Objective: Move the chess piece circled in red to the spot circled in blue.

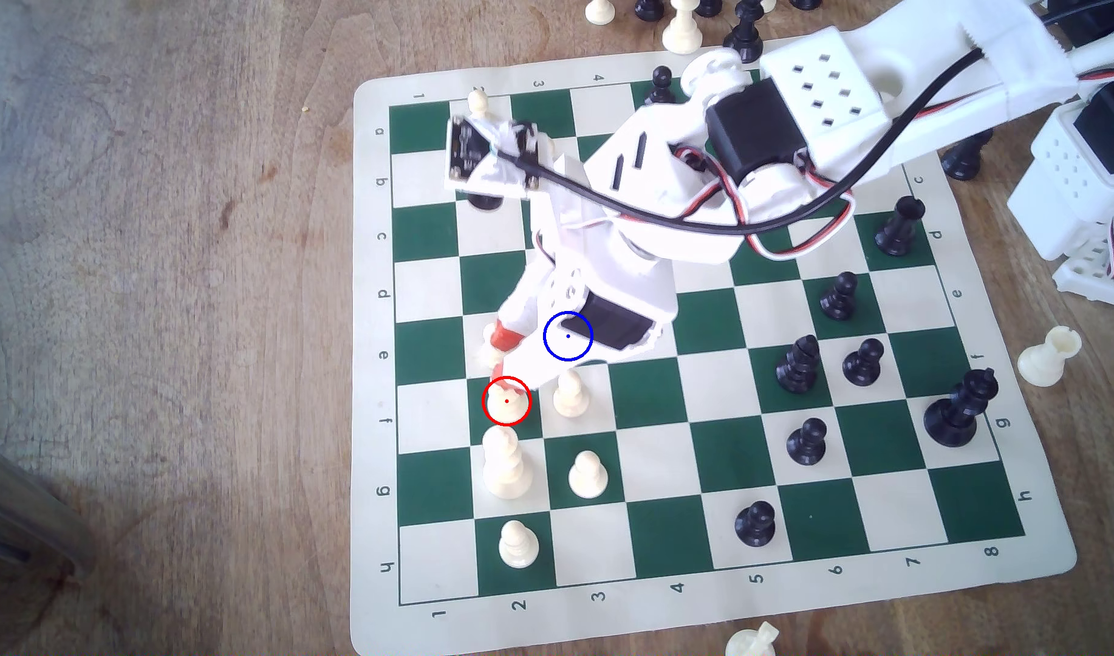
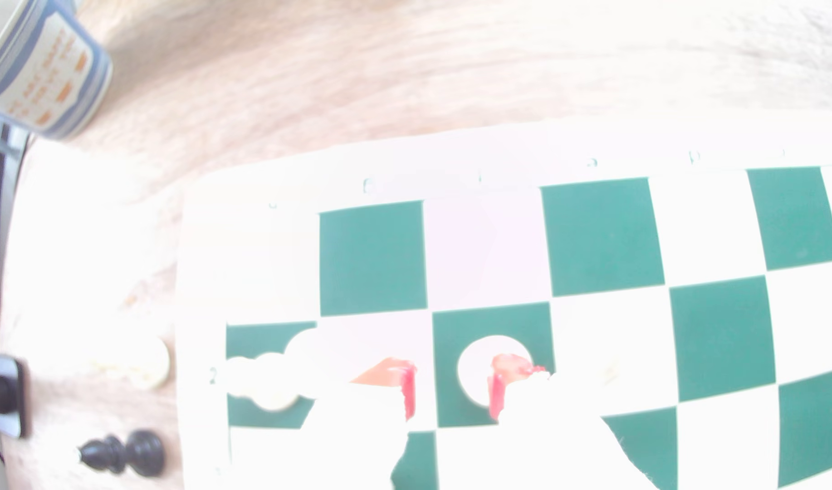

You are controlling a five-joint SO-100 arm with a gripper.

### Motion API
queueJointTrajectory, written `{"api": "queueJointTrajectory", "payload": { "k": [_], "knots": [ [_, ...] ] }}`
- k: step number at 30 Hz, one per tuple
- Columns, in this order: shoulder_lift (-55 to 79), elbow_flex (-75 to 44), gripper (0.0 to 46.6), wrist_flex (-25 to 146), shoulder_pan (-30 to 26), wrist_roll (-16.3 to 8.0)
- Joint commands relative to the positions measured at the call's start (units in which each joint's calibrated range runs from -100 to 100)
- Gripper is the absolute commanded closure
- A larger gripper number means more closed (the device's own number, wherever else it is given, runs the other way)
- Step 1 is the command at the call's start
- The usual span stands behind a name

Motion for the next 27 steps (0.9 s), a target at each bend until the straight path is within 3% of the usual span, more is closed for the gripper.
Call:
{"api": "queueJointTrajectory", "payload": {
  "k": [1,22,27],
  "knots": [
    [-0.8,-3.6,37.4,-0.4,0.0,-0.2],
    [4.1,-5.4,37.0,-3.5,1.0,-1.5],
    [4.4,-6.6,34.7,-3.9,1.0,-1.6]
  ]
}}
